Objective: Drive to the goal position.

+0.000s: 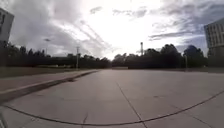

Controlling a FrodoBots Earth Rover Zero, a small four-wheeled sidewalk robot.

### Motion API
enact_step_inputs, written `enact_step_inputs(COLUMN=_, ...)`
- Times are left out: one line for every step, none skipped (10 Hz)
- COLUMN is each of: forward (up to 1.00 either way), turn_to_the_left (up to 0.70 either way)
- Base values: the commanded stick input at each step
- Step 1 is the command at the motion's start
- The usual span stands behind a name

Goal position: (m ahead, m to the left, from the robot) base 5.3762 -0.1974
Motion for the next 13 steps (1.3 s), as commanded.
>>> enact_step_inputs(forward=0.7, turn_to_the_left=0.0)
enact_step_inputs(forward=0.7, turn_to_the_left=0.0)
enact_step_inputs(forward=0.7, turn_to_the_left=0.0)
enact_step_inputs(forward=0.7, turn_to_the_left=0.0)
enact_step_inputs(forward=0.7, turn_to_the_left=0.0)
enact_step_inputs(forward=0.7, turn_to_the_left=0.0)
enact_step_inputs(forward=0.7, turn_to_the_left=0.0)
enact_step_inputs(forward=0.7, turn_to_the_left=0.0)
enact_step_inputs(forward=0.7, turn_to_the_left=0.0)
enact_step_inputs(forward=0.7, turn_to_the_left=0.0)
enact_step_inputs(forward=0.7, turn_to_the_left=0.0)
enact_step_inputs(forward=0.7, turn_to_the_left=0.0)
enact_step_inputs(forward=0.7, turn_to_the_left=0.0)
